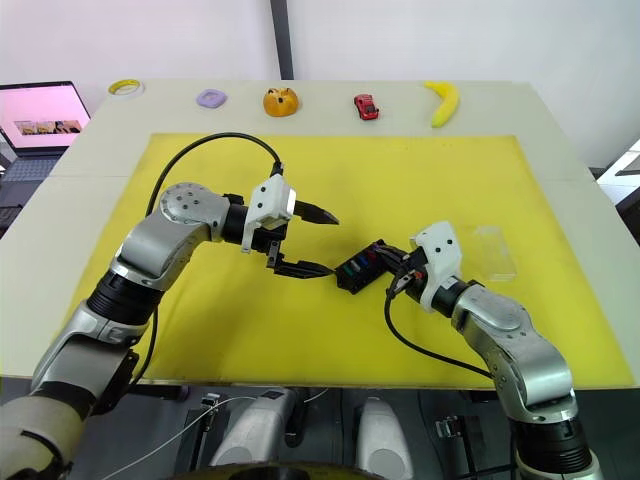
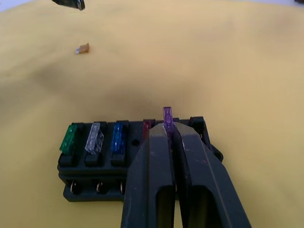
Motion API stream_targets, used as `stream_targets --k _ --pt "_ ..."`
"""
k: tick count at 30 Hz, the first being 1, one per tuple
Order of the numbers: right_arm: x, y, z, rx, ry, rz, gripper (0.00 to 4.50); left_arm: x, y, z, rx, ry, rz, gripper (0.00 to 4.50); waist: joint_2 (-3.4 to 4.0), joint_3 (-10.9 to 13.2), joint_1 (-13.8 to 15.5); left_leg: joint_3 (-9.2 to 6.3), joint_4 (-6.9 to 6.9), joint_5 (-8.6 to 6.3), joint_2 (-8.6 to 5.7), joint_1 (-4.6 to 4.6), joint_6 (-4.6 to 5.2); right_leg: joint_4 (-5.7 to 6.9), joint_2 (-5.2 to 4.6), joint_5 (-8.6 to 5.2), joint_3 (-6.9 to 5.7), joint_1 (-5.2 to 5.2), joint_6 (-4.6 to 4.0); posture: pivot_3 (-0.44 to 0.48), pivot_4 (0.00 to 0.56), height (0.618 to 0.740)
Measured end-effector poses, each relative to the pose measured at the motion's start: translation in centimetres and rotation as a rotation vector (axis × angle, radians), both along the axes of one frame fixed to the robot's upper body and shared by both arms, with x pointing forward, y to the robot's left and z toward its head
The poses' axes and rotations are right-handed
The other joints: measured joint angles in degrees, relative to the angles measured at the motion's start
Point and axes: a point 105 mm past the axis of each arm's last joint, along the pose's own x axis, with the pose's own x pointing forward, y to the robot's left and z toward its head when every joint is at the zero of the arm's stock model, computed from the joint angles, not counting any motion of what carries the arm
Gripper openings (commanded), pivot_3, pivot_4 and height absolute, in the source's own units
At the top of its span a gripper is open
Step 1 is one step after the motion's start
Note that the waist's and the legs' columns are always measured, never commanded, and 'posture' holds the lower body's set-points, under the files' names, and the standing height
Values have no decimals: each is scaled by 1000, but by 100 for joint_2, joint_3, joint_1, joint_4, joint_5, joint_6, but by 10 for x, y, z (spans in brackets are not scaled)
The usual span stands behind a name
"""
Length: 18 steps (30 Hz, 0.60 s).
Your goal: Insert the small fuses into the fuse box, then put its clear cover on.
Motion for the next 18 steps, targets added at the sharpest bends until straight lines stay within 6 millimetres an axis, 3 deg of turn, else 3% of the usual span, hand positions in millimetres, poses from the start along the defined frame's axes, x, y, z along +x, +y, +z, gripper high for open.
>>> stream_targets --k 18 --pt "-4 -3 -4 -46 -51 -15 0 0 0 1 -7 -2 2 4472 1 -1 10 0 0 0 0 6 0 1 0 0 0 5 0 0 150 735"
